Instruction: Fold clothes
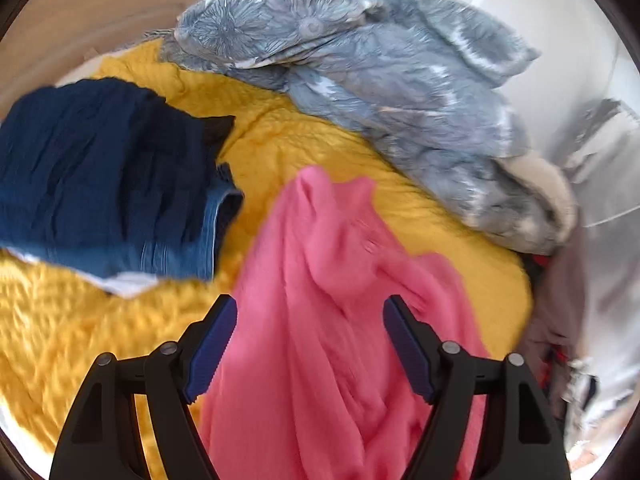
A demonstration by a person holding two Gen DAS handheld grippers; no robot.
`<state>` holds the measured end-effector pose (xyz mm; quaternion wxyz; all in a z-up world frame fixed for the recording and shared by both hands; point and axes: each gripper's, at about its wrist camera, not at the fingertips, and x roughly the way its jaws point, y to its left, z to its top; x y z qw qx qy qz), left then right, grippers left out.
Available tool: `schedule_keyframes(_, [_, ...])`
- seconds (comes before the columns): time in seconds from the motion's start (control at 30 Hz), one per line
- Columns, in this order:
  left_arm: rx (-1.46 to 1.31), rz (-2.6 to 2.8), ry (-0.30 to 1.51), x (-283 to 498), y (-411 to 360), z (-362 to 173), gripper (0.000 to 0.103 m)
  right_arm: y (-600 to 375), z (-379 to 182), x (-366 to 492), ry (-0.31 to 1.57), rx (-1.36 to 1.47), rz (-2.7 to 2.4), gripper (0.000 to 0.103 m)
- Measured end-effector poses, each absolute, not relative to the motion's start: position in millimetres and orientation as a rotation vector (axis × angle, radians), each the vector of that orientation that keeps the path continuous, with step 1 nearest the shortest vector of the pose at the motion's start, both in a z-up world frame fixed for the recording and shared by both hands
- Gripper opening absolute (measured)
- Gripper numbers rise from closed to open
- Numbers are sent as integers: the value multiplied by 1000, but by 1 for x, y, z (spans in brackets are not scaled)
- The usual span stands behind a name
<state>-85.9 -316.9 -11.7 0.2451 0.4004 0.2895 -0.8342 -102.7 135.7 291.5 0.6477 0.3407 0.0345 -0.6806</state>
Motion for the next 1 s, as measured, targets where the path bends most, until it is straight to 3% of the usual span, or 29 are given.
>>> schedule_keyframes(0.03, [1120,-2267,712,-94,-315,-20,78,128,294,-107,105,753,-1623,91])
schedule_keyframes(0.2, [1347,-2293,326,-133,-296,-51,78,32,300,-173,289,804,-1889,91])
schedule_keyframes(0.47, [1384,-2422,248,-166,-307,-56,78,-114,240,-294,261,1164,-1732,90])
schedule_keyframes(0.57, [1420,-2352,140,-183,-305,-70,76,-156,218,-308,402,1172,-1751,87])
schedule_keyframes(0.63, [1429,-2338,139,-190,-312,-77,75,-178,205,-311,483,1148,-1744,81])
schedule_keyframes(0.73, [1452,-2322,301,-197,-341,-85,75,-205,187,-320,536,1145,-1711,58])
schedule_keyframes(0.77, [1462,-2317,343,-196,-349,-88,75,-215,181,-325,539,1152,-1701,55])
schedule_keyframes(1.0, [1429,-2355,525,-176,-386,-81,75,-269,145,-339,630,1143,-1687,55])
